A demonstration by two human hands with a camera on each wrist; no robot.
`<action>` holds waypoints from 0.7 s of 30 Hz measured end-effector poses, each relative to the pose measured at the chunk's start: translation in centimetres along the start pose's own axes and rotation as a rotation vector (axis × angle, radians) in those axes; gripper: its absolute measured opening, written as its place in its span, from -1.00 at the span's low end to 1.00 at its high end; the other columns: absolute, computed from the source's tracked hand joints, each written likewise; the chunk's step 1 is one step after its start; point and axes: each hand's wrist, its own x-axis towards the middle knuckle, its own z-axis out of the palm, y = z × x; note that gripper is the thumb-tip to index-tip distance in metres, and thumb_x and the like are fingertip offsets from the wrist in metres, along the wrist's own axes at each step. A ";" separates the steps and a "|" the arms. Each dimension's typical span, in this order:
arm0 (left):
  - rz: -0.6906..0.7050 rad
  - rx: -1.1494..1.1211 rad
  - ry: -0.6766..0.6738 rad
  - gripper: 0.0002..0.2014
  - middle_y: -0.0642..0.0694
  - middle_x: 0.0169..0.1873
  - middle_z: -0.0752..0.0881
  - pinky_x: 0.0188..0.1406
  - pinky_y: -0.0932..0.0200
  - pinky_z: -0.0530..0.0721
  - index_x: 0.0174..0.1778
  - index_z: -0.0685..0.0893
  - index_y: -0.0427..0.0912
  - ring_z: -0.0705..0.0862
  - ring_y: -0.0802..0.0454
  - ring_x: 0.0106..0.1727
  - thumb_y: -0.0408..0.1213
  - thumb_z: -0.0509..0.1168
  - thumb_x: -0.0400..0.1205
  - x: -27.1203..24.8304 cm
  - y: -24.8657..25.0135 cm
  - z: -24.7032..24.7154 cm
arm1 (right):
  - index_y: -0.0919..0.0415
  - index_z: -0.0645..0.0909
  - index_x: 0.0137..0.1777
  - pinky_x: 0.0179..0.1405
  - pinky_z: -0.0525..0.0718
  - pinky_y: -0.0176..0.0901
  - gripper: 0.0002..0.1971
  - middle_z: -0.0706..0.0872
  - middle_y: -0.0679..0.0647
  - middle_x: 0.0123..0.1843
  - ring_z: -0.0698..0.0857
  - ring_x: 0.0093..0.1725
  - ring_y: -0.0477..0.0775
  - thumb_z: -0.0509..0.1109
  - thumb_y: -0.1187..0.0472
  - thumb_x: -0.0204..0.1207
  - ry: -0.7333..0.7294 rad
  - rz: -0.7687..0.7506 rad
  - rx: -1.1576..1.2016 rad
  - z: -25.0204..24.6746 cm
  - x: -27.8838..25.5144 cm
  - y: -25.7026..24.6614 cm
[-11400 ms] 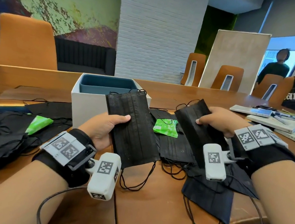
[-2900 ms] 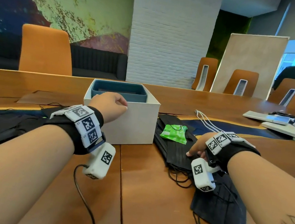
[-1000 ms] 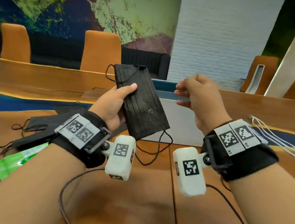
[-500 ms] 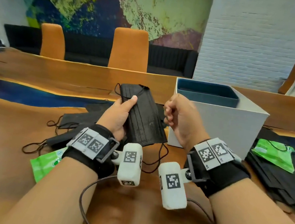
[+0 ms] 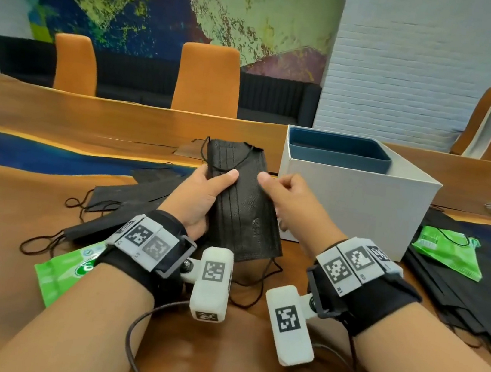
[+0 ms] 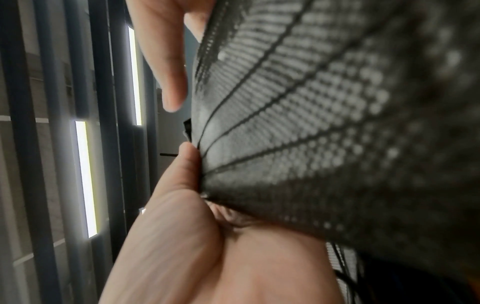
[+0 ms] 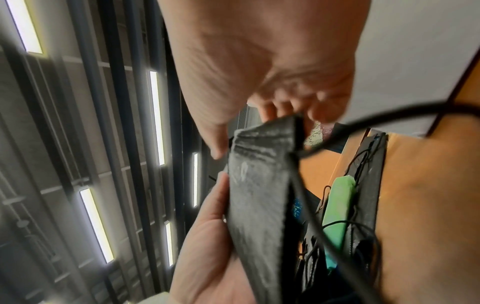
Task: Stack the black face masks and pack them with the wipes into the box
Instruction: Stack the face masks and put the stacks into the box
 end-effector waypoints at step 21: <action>-0.076 0.182 -0.237 -0.61 -0.27 0.12 0.71 0.03 -0.02 0.69 0.29 0.54 -0.20 0.69 -0.14 0.11 -0.63 0.10 0.61 -1.6 1.0 0.2 | 0.06 0.54 0.36 0.22 0.64 -0.19 -0.57 0.71 0.02 0.25 0.67 0.25 -0.03 0.46 0.28 0.49 -0.302 -0.087 0.202 -1.3 -0.2 1.0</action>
